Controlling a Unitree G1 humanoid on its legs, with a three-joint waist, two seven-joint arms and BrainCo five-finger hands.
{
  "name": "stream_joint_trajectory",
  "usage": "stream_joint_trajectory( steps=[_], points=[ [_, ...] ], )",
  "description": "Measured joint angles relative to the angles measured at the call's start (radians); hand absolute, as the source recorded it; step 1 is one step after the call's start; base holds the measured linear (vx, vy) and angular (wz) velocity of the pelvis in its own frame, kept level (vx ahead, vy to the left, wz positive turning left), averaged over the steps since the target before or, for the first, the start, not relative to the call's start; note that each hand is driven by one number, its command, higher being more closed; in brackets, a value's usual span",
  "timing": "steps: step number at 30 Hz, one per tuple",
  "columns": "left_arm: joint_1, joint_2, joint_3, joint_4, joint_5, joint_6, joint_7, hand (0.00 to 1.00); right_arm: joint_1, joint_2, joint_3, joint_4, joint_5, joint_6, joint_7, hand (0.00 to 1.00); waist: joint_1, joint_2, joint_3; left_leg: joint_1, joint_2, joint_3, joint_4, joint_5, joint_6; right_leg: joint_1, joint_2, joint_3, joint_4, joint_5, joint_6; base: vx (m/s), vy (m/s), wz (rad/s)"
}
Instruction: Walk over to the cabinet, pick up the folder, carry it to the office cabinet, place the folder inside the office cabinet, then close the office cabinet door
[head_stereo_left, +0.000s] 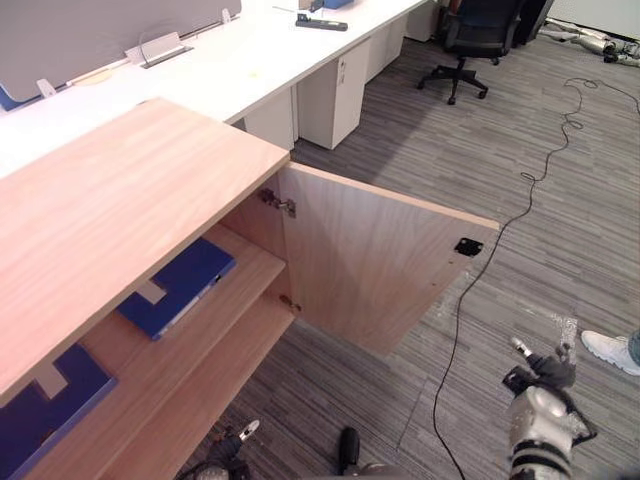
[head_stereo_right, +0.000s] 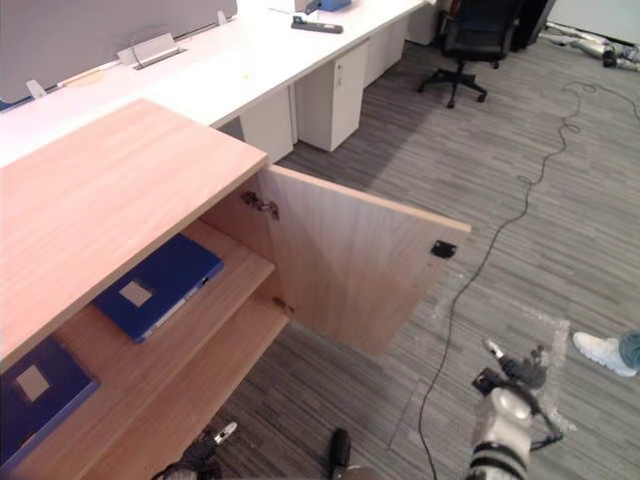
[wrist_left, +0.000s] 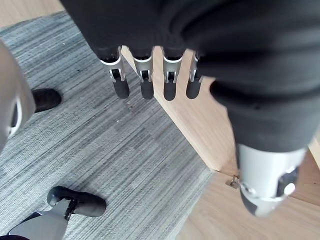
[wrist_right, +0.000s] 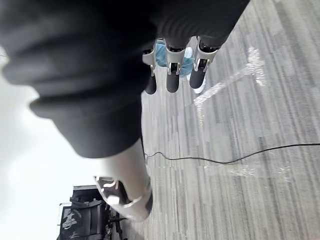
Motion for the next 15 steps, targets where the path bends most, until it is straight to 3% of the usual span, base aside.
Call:
stream_joint_trajectory(
  steps=[4,7,15],
  points=[
    [-0.001,0.013,-0.017,-0.001,-0.001,-0.008,0.0,0.0,-0.109,-0.149,0.007,0.054,0.043,-0.033,0.014,0.0,0.0,0.033,0.026,-0.003,-0.03,-0.003,-0.006,-0.012,-0.017,-0.002,-0.025,-0.001,-0.009,0.02,0.023,-0.02,0.115,0.05],
    [0.008,0.032,-0.016,-0.001,-0.003,-0.013,0.001,0.0,-0.197,-0.269,0.056,0.098,0.048,-0.046,0.037,0.0,0.004,0.079,0.053,-0.003,-0.05,-0.03,-0.007,-0.012,-0.017,-0.004,-0.051,-0.001,-0.009,0.025,0.03,-0.04,0.081,0.06],
    [0.035,0.031,-0.007,0.004,-0.001,-0.014,0.0,0.0,-0.282,-0.319,0.28,0.102,0.052,-0.071,0.12,0.0,0.011,0.099,0.069,-0.003,-0.048,-0.039,-0.004,-0.012,-0.017,-0.004,-0.048,-0.001,-0.011,0.023,0.028,-0.03,0.008,0.0]
  ],
)
